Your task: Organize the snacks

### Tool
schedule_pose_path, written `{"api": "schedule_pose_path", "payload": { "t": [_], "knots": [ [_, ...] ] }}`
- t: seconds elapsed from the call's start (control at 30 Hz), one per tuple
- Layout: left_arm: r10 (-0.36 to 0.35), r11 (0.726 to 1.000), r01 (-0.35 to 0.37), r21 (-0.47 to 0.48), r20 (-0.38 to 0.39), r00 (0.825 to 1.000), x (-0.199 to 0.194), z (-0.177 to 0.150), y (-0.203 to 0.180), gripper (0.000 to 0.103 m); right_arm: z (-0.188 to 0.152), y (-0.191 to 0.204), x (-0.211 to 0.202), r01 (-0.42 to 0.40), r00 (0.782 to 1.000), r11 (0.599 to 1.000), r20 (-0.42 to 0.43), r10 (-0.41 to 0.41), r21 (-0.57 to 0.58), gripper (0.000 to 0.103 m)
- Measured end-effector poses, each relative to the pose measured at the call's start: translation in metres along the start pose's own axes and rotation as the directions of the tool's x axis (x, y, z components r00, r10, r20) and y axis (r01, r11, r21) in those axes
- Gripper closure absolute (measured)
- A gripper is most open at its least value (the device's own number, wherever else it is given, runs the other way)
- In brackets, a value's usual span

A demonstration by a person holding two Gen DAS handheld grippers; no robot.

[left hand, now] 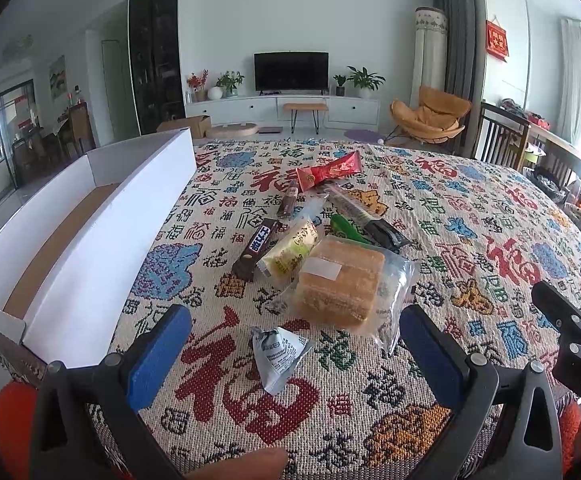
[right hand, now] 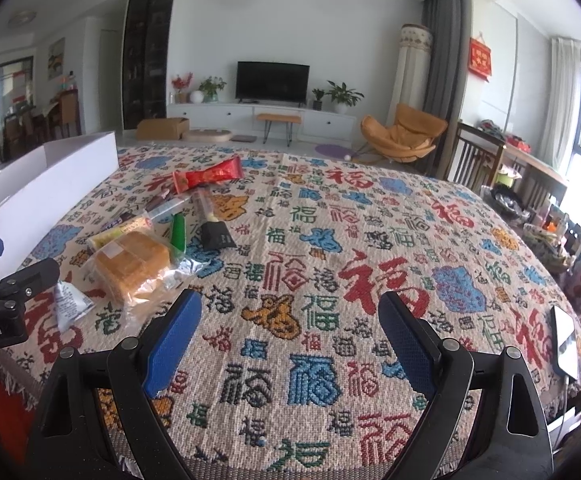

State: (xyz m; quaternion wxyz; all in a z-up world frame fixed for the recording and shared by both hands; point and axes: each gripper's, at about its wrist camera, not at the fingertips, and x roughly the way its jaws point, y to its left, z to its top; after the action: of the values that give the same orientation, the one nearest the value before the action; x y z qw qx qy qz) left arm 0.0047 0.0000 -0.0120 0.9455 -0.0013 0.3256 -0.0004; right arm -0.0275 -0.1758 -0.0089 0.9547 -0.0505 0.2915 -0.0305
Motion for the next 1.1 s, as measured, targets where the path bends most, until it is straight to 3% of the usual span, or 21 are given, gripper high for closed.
{"api": "schedule_pose_path", "payload": {
  "t": [1.1],
  "knots": [
    [-0.002, 1.0, 0.002, -0.001, -0.001, 1.0, 0.0002, 0.0002, 0.0007, 0.0, -0.0014, 0.0013, 0.002, -0.012, 1.0, 1.0, -0.014, 0.012, 0.001, 0.011]
  ]
}}
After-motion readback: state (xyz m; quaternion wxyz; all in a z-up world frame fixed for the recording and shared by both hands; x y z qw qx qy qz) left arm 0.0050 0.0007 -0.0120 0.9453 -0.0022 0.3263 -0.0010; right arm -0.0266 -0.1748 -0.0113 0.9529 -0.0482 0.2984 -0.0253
